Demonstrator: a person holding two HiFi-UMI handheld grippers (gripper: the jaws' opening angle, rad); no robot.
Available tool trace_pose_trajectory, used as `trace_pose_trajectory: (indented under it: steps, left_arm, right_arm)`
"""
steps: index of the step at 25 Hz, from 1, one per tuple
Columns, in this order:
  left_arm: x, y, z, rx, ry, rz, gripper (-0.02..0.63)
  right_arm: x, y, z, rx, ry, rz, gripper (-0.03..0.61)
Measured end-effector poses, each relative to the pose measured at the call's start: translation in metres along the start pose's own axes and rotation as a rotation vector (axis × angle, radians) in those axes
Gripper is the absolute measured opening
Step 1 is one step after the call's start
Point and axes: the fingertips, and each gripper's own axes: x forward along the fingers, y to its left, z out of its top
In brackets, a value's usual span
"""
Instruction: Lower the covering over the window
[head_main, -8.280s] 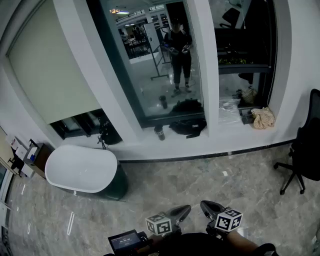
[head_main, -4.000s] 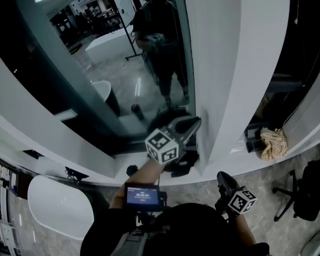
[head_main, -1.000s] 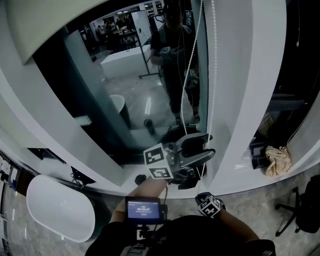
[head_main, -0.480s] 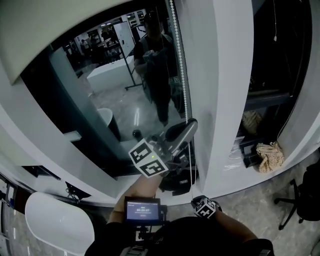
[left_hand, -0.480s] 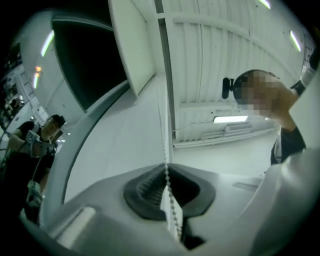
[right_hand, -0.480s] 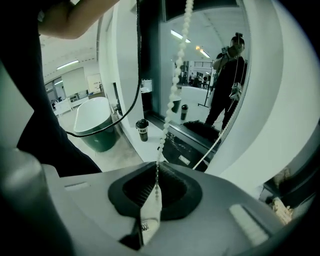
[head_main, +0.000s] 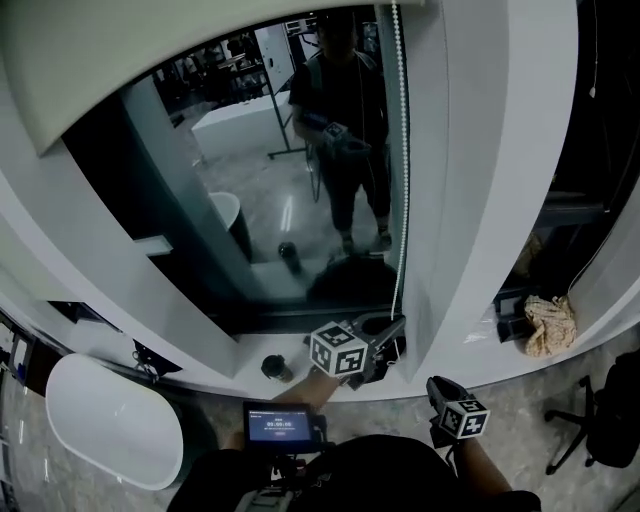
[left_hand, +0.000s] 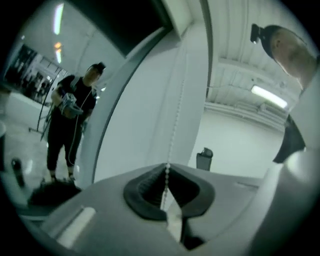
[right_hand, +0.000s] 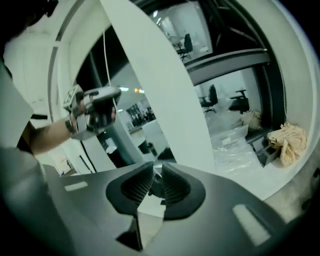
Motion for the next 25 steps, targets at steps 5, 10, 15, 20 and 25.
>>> trace_pose_trajectory:
  steps: [5,10,15,20,25]
  left_arm:
    - [-0.004,-0.004,0.0,0.043,0.006,-0.048,-0.003]
    - [-0.006,0.006,-0.034,0.036,0.089,-0.027,-0.003]
    - [-0.011,-0.003,-0.072,0.015,0.154,-0.062,-0.003]
    - [-0.018,-0.025,-0.089,-0.02,0.155,-0.134,-0.003]
    - [-0.025,-0.044,-0.099,-0.041,0.147,-0.188,-0.003]
  right_arm:
    - [-0.01,0.028,0.076,-0.016,-0.2,0.069,0.051]
    - [-0.044,0.094,0.167,-0.094,-0.407,0.195,0.093]
    - [-0.081,0.212,0.314,-0.332,-0.61,0.344,0.129]
    - [-0.069,0.282,0.443,-0.339,-0.638,0.347,0.189]
    - [-0.064,0.272,0.494,-0.384,-0.74,0.112,-0.005]
